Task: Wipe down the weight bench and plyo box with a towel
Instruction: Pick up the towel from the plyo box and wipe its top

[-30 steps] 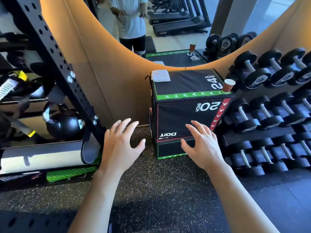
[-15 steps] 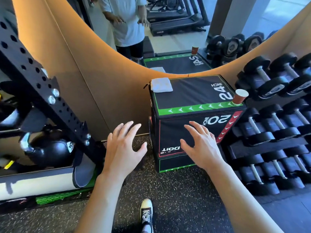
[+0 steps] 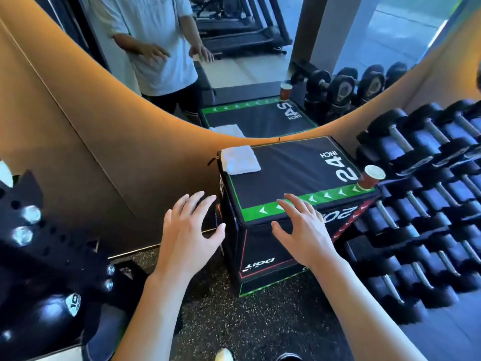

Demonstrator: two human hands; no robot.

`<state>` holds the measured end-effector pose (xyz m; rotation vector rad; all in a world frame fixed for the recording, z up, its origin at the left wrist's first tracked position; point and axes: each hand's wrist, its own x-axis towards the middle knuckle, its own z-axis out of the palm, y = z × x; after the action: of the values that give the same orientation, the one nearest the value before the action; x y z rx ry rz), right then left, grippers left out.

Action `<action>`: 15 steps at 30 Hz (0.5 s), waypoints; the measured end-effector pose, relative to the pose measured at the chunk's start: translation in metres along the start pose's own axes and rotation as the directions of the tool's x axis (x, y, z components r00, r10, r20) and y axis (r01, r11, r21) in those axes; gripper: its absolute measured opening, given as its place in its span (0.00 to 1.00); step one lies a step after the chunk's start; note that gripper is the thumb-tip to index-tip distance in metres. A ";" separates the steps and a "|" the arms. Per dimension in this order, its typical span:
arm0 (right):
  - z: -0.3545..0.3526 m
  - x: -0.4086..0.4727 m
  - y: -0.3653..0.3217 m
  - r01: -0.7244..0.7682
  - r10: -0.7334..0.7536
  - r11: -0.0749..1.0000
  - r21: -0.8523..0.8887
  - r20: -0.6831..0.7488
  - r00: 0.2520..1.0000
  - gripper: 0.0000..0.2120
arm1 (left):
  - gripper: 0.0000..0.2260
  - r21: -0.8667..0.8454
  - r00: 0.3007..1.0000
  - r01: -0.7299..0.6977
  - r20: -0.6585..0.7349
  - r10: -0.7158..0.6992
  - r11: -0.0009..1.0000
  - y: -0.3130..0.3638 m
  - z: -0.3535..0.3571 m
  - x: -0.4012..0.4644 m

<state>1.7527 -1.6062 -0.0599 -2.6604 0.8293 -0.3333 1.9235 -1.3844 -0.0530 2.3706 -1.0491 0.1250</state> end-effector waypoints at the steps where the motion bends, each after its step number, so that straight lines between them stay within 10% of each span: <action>1: 0.000 0.007 0.000 -0.006 0.006 1.000 -0.001 -0.005 1.000 0.28 | 0.28 -0.009 1.000 -0.008 -0.001 0.008 1.000 -0.001 0.002 0.008; 15: 0.019 0.143 0.044 -0.005 0.004 0.998 0.060 0.020 1.000 0.28 | 0.29 -0.039 0.999 0.010 0.045 -0.008 0.999 -0.001 0.059 0.136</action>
<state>1.8513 -1.7197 -0.0763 -2.6017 0.8058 -0.3250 2.0108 -1.5037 -0.0645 2.3530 -1.0520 0.0478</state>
